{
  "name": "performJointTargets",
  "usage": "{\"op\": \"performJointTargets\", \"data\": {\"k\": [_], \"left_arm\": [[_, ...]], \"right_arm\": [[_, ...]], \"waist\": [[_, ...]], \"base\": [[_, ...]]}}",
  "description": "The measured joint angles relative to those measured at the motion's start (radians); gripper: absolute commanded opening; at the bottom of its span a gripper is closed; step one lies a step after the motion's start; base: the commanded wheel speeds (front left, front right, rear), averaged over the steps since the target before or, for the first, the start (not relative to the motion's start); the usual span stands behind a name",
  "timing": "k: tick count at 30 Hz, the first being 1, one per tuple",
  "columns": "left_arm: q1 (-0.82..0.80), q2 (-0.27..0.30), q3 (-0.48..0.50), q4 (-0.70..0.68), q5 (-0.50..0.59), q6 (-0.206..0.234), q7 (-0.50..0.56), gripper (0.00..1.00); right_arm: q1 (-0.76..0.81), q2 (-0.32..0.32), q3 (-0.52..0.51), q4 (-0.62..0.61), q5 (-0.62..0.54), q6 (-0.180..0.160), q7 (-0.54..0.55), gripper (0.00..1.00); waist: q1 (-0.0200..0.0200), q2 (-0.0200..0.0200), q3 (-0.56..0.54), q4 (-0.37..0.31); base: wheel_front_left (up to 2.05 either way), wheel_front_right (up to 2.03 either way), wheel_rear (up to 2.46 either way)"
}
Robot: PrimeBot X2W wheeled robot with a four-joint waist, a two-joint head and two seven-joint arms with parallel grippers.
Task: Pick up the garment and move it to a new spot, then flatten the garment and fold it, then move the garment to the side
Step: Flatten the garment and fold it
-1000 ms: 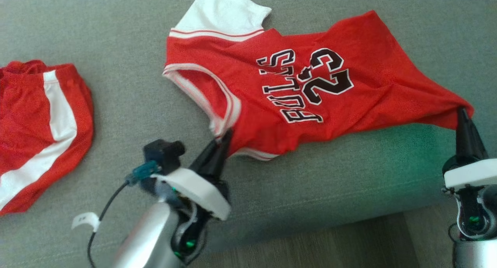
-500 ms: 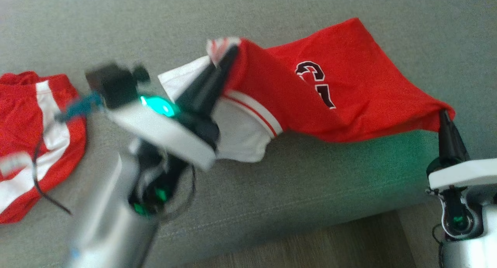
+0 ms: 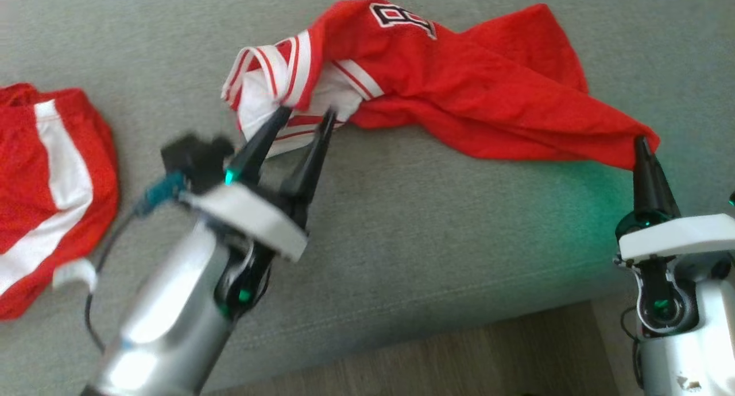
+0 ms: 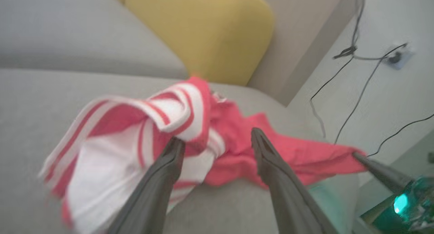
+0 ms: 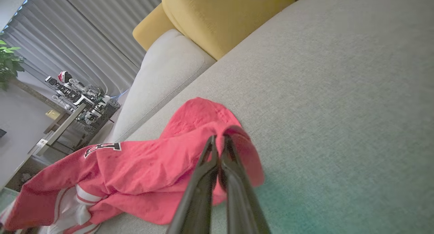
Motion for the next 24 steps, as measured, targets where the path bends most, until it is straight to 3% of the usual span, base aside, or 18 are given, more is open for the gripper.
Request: {"op": "performJointTargets", "data": {"k": [5,12,24], "left_arm": [[0.131,-0.031,0.13,-0.06,0.146,0.086,-0.001,1.0],[0.161,-0.092,0.195,-0.09,0.352,0.086,-0.002,1.0],[-0.011,-0.122,0.268,0.181,0.498,0.167,-0.007,1.0]], "right_arm": [[0.013,0.0,0.002,-0.001,0.0,0.0,0.0,0.0],[0.012,0.0,0.005,-0.02,0.0,0.0,0.007,0.0],[0.01,0.0,0.014,-0.031,-0.003,0.0,0.016,0.0]], "waist": [[0.0,0.0,-0.003,0.033],[0.0,0.0,0.011,0.044],[0.0,0.0,0.053,0.024]], "base": [[0.0,0.0,0.0],[0.0,0.0,0.0],[0.0,0.0,0.0]]}}
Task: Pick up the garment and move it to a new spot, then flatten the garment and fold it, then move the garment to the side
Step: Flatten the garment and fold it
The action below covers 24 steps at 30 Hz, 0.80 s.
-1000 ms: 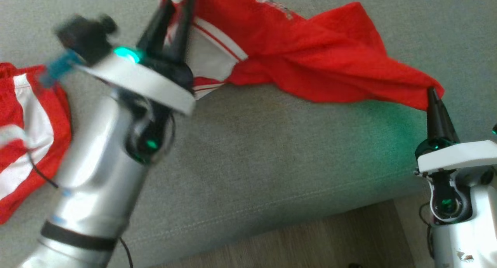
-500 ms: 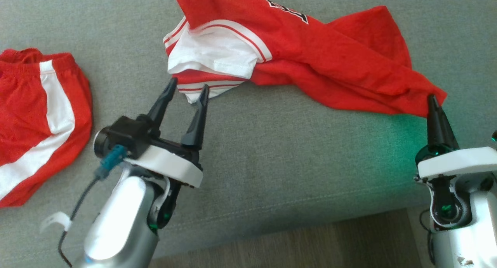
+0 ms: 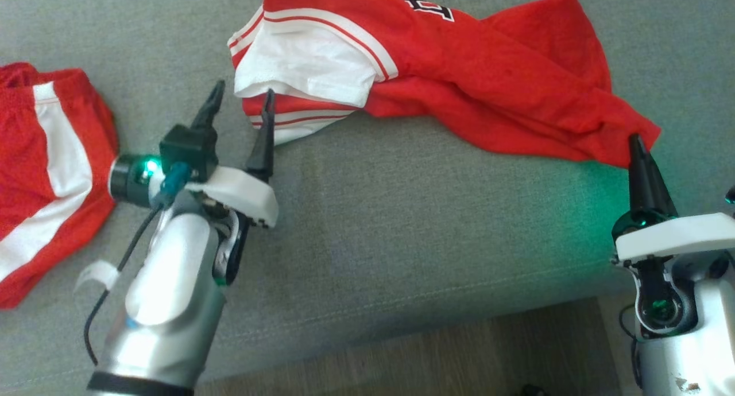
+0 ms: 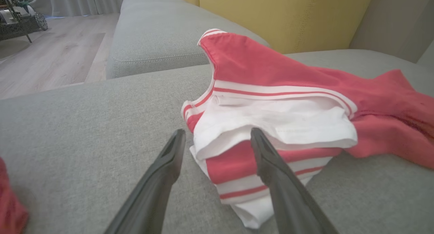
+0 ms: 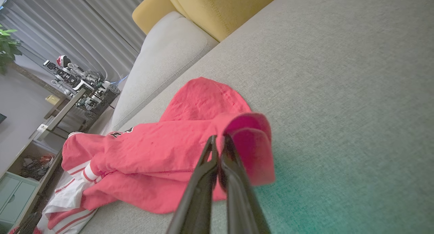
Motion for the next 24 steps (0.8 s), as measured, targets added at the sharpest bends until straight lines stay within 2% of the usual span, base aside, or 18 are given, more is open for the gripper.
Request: {"op": "performJointTargets", "data": {"k": [8,10,11,13,14,19,24], "left_arm": [[-0.077,0.0,0.007,0.132,0.04,0.034,0.0,1.0],[-0.095,0.0,0.005,0.184,0.044,0.033,0.0,0.93],[-0.104,-0.001,0.005,0.204,0.044,0.032,0.0,0.79],[-0.121,0.002,0.005,0.205,0.047,0.029,0.0,0.15],[-0.13,0.002,0.006,0.195,0.047,0.03,0.0,0.0],[-0.149,0.012,-0.002,0.144,0.079,0.03,0.0,0.0],[-0.133,0.054,-0.006,0.024,0.116,0.044,0.0,0.0]], "right_arm": [[-0.002,0.0,0.001,-0.006,0.0,0.0,0.0,0.0],[-0.003,0.0,0.001,-0.007,0.0,0.0,0.0,0.0],[-0.003,0.0,0.001,-0.007,0.0,0.0,0.0,0.0],[-0.004,0.0,0.001,-0.007,0.0,0.0,0.0,0.0],[-0.005,0.0,0.001,-0.007,0.0,0.0,-0.001,0.0],[-0.005,0.0,0.003,0.002,0.002,0.0,-0.002,0.0],[-0.008,-0.008,-0.005,-0.012,-0.006,0.0,-0.029,0.0]], "waist": [[0.0,0.0,0.03,-0.006],[0.0,0.0,0.034,-0.007],[0.0,0.0,0.036,-0.006],[0.0,0.0,0.039,-0.006],[0.0,0.0,0.039,-0.005],[0.0,0.0,0.025,-0.002],[0.0,0.0,-0.005,0.001]], "base": [[0.0,0.0,0.0],[0.0,0.0,0.0],[0.0,0.0,0.0],[0.0,0.0,0.0],[0.0,0.0,0.0],[0.0,0.0,0.0],[0.0,0.0,0.0]]}}
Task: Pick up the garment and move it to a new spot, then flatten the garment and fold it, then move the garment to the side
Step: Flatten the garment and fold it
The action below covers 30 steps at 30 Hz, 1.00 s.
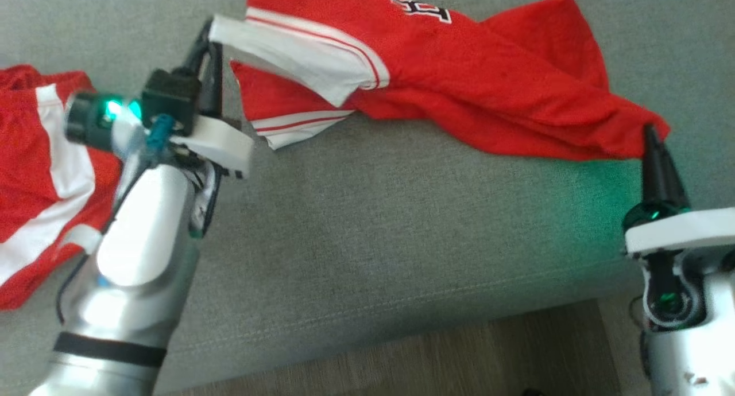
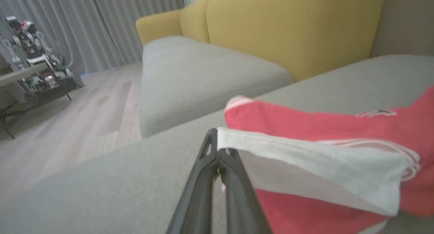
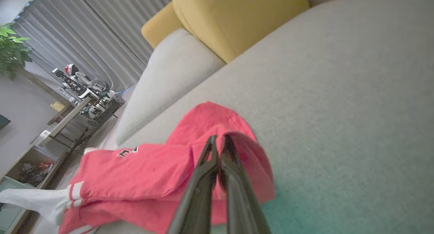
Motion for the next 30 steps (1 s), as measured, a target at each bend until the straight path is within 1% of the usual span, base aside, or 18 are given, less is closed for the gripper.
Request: {"op": "performJointTargets", "data": {"k": [3,5,8,11,13,17,20,22,24,25,28,30], "left_arm": [[-0.001,0.026,0.003,-0.085,0.002,-0.001,0.0,0.0],[-0.005,0.053,0.01,-0.129,0.001,-0.004,-0.001,0.0],[-0.022,0.082,0.047,-0.166,-0.031,-0.029,0.018,0.0],[-0.096,0.113,0.069,-0.194,-0.052,-0.063,0.075,0.0],[-0.179,0.127,0.071,-0.201,-0.057,-0.09,0.121,0.0],[-0.37,0.143,0.065,-0.174,-0.057,-0.134,0.214,0.0],[-0.522,0.16,0.034,-0.088,-0.02,-0.16,0.263,0.0],[-0.631,0.163,0.023,-0.012,0.01,-0.166,0.268,0.0],[-0.743,0.166,0.003,0.049,0.052,-0.16,0.25,0.0],[-0.8,0.166,-0.003,0.074,0.078,-0.149,0.222,0.0],[-0.943,0.165,-0.012,0.151,0.135,-0.085,0.113,0.0],[-0.994,0.158,-0.006,0.208,0.151,-0.026,0.04,0.0]], "right_arm": [[-0.029,-0.019,-0.01,-0.01,-0.016,0.0,0.0,0.0],[-0.068,-0.023,-0.017,-0.015,-0.035,0.0,0.0,0.0],[-0.142,-0.032,-0.008,-0.021,-0.065,0.0,0.009,0.0],[-0.234,-0.073,0.009,-0.024,-0.088,0.0,0.042,0.0],[-0.313,-0.106,0.01,-0.017,-0.111,0.0,0.067,0.0],[-0.535,-0.167,0.037,0.063,-0.163,0.0,0.141,0.0],[-0.735,-0.197,0.082,0.175,-0.202,0.0,0.204,0.0],[-0.859,-0.21,0.122,0.257,-0.237,0.0,0.222,0.0],[-0.968,-0.209,0.148,0.342,-0.249,0.0,0.219,0.0],[-1.017,-0.208,0.159,0.379,-0.255,0.0,0.202,0.0],[-1.132,-0.202,0.18,0.481,-0.259,0.0,0.1,0.0],[-1.18,-0.198,0.188,0.544,-0.241,0.0,0.012,0.0]], "waist": [[0.0,0.0,-0.026,0.003],[0.0,0.0,-0.048,0.005],[0.0,0.0,-0.087,0.007],[0.0,0.0,-0.124,0.011],[0.0,0.0,-0.139,0.014],[0.0,0.0,-0.124,0.02],[0.0,0.0,-0.086,0.02],[0.0,0.0,-0.053,0.02],[0.0,0.0,-0.017,0.02],[0.0,0.0,0.003,0.02],[0.0002,0.0,0.059,0.021],[0.0003,0.0,0.083,0.029]], "base": [[0.0,0.0,0.0],[0.0,0.0,0.0],[0.0,0.0,0.0],[0.0,0.0,0.0],[0.0,0.0,0.0],[0.0,0.0,0.0],[0.0,0.0,0.0],[0.0,0.0,0.0],[0.0,0.0,0.0],[0.0,0.0,0.0],[0.0,0.0,0.0],[0.0,0.0,0.0]]}}
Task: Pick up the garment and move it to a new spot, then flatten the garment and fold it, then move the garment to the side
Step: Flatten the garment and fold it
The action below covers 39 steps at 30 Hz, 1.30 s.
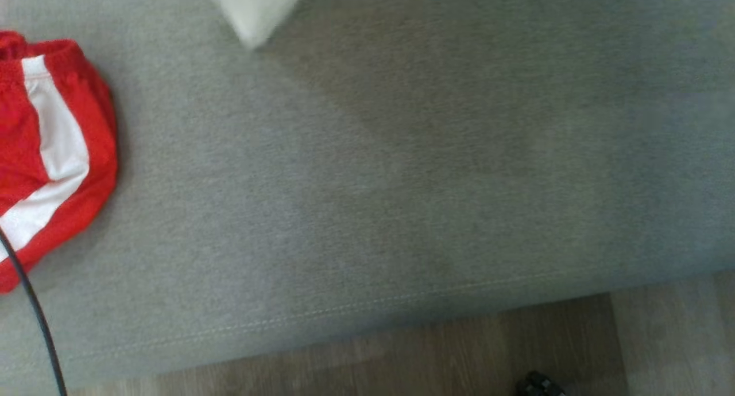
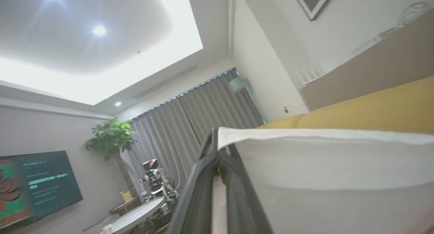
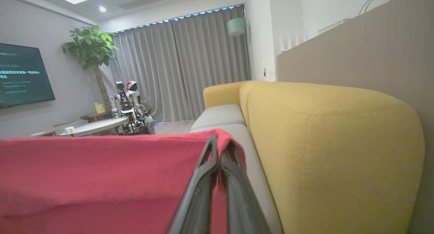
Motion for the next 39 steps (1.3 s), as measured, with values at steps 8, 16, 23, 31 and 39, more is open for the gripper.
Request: {"op": "performJointTargets", "data": {"k": [8,16,23,31,39], "left_arm": [[-0.068,-0.006,-0.003,-0.196,-0.048,0.049,-0.046,0.0],[0.413,-0.003,-0.018,-0.271,-0.214,-0.02,-0.049,0.0],[0.869,-0.01,0.012,-0.397,-0.305,-0.008,-0.048,0.0],[1.39,-0.026,0.008,-0.546,-0.383,0.034,-0.044,0.0],[1.569,-0.018,-0.025,-0.657,-0.405,0.057,0.033,0.0]], "right_arm": [[-0.092,-0.123,0.111,0.08,0.102,0.0,-0.201,0.0],[0.125,-0.165,0.258,0.169,0.223,0.0,-0.179,0.0],[0.353,-0.228,0.362,0.096,0.413,0.0,-0.133,0.0],[0.69,-0.3,0.42,-0.099,0.565,0.0,-0.108,0.0],[0.979,-0.353,0.367,-0.165,0.57,0.0,-0.154,0.0]], "waist": [[-0.0003,0.0001,0.041,0.091],[-0.0002,0.0,0.061,0.159],[-0.0003,0.0001,0.009,0.172],[-0.0004,0.0001,-0.087,0.154],[-0.0004,0.0001,-0.18,0.167]], "base": [[0.0,0.0,0.0],[0.0,0.0,0.0],[0.0,0.0,0.0],[0.0,0.0,0.0],[0.0,0.0,0.0]]}}
